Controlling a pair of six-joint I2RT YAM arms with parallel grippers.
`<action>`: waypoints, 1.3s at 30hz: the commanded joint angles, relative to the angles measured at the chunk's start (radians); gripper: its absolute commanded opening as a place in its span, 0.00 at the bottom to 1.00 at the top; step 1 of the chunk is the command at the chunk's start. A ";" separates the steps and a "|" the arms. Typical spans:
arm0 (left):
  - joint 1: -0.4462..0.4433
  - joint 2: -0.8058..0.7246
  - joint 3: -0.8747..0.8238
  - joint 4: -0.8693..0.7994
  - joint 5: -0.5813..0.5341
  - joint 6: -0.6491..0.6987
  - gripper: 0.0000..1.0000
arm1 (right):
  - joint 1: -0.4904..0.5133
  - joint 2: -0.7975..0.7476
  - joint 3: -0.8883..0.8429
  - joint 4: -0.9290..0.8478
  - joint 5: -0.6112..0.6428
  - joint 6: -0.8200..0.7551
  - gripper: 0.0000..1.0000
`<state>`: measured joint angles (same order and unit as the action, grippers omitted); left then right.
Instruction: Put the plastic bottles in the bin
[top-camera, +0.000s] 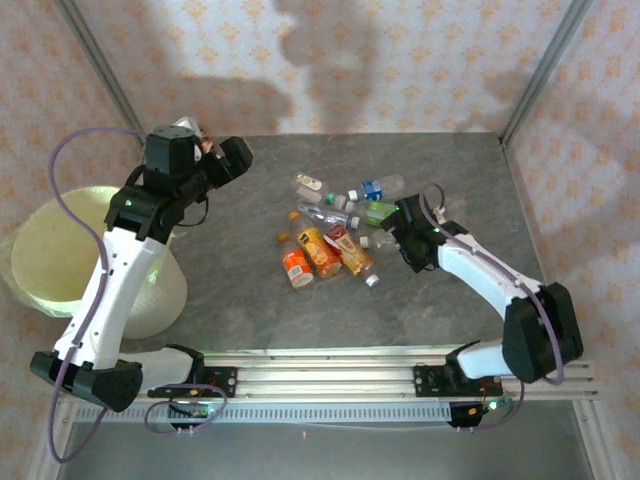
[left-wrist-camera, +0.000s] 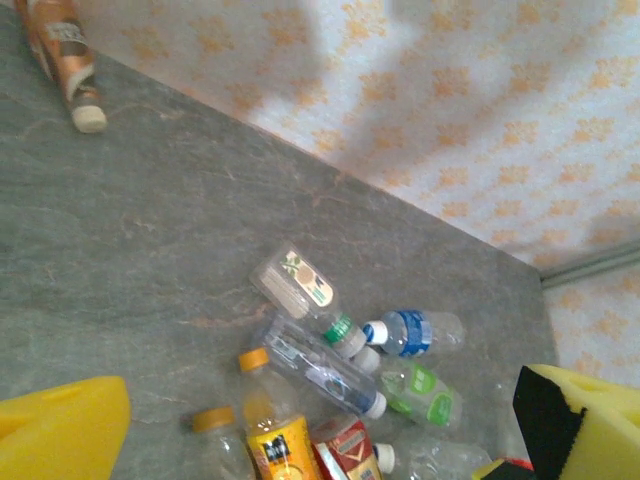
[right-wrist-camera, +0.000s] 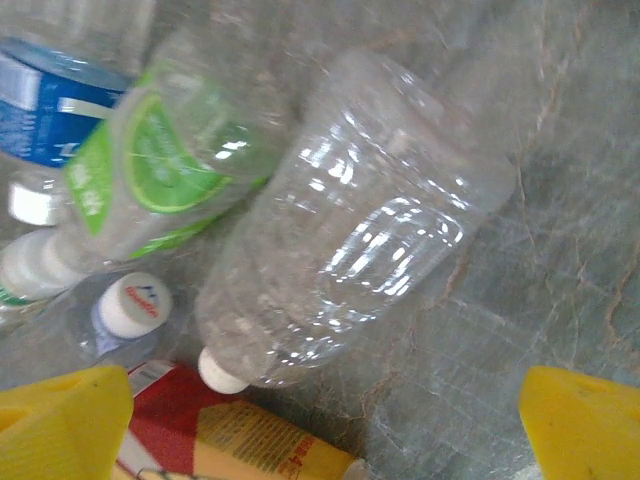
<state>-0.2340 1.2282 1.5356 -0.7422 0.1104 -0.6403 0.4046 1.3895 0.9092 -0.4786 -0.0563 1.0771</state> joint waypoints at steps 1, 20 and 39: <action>-0.002 -0.032 -0.050 0.042 -0.133 -0.051 1.00 | -0.003 0.056 0.031 0.025 -0.019 0.182 1.00; 0.001 -0.024 -0.096 0.026 -0.133 -0.018 1.00 | -0.083 0.171 0.006 0.129 0.083 0.311 0.90; 0.007 -0.007 -0.137 0.051 -0.098 0.012 1.00 | -0.109 0.188 -0.082 0.392 0.119 0.174 0.62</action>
<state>-0.2337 1.2137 1.4132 -0.7158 0.0143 -0.6537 0.3000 1.6310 0.8436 -0.1650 0.0093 1.3033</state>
